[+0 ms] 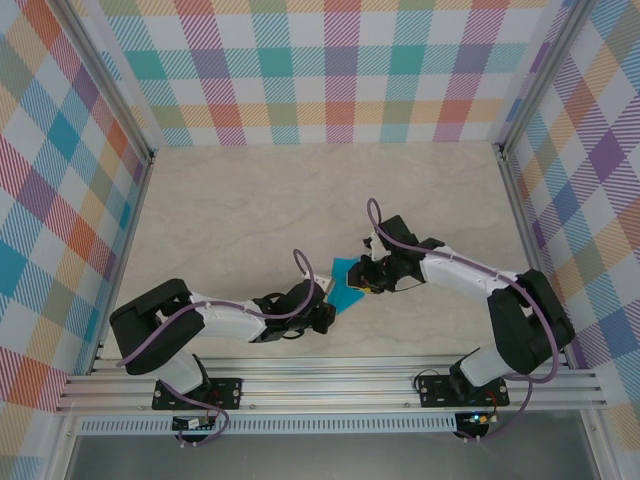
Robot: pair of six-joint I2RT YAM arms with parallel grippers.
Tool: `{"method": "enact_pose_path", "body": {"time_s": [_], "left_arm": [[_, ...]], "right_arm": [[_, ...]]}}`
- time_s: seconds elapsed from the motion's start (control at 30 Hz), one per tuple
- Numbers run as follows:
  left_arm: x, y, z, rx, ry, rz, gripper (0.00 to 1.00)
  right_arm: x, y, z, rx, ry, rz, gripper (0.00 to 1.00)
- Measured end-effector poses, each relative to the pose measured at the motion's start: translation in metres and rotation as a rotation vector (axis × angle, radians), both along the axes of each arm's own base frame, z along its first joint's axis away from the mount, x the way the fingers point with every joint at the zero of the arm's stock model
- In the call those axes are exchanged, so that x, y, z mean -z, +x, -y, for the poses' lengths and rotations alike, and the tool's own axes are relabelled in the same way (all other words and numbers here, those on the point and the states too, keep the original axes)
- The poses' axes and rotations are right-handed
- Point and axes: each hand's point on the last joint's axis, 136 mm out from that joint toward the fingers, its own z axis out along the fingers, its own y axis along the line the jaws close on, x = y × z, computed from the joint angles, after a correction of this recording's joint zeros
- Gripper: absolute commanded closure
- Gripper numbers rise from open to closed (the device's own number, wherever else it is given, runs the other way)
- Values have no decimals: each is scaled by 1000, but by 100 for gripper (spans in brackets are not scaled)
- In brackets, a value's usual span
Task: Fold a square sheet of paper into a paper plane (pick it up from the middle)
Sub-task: Fourth fold the wing at the center of the table.
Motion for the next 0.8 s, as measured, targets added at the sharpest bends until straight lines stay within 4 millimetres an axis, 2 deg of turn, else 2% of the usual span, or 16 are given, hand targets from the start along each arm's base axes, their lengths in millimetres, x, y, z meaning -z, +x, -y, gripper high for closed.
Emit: {"method": "enact_pose_path", "body": {"time_s": [0.1, 0.37, 0.63, 0.8], "left_arm": [[1, 0, -3, -7, -29, -23, 91], [-2, 2, -1, -7, -88, -66, 92], [-4, 3, -1, -9, -114, -86, 91], [-4, 5, -2, -19, -118, -91, 86]], "right_arm": [[3, 2, -7, -13, 28, -8, 80], [26, 5, -20, -29, 63, -87, 82], [31, 17, -32, -27, 94, -100, 81], [36, 23, -34, -21, 81, -100, 81]]}}
